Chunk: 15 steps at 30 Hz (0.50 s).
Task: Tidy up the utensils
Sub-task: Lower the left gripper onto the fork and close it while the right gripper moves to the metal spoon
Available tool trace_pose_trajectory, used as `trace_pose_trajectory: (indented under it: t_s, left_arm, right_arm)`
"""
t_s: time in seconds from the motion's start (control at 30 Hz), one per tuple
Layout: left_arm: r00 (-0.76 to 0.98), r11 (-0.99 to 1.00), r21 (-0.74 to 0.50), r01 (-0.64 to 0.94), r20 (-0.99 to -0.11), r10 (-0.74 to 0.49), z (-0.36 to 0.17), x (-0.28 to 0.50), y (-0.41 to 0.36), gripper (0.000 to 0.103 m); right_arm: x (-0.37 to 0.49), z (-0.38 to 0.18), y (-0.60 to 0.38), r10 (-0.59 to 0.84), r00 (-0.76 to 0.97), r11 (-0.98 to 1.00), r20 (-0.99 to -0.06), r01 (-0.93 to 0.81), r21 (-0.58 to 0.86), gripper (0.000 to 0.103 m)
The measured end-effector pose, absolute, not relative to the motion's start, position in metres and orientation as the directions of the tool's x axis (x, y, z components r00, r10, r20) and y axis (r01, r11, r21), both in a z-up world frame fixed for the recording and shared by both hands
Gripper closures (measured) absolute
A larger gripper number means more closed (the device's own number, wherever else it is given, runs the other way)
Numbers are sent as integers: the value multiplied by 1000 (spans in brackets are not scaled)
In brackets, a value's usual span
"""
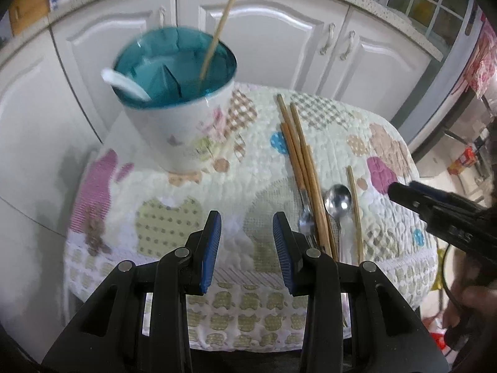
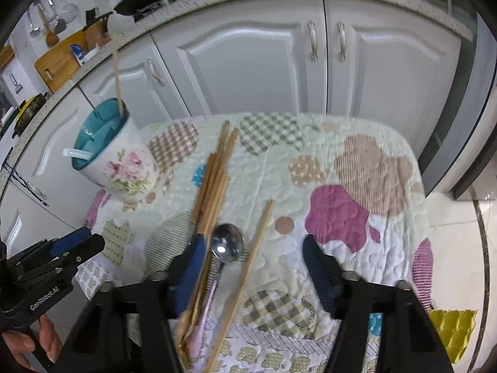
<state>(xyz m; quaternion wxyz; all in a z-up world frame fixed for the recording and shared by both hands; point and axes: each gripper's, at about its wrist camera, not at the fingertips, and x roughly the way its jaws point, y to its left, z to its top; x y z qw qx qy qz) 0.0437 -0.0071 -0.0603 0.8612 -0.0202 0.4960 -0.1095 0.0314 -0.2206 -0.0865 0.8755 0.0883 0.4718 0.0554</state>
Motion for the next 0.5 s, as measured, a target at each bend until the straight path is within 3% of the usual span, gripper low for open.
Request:
trace_pose_trajectory:
  t_s: [0.2,0.33,0.5]
  left_arm:
    - [430,950,-256,181,-848,-310,-79,49,-8,69]
    - [406,939,-281,200,-848,-340,-87,55,-13,69]
    - [355,929,-287,233,-864,-356,-98,64,-21,69]
  right_arm:
    - [44,-121,-231,226,478,964,-849,17,266,66]
    - [55,-126,-226,292,470,949,-833,-33,314,66]
    - [75,-131,-205,323,439,946,-838,-179,271,66]
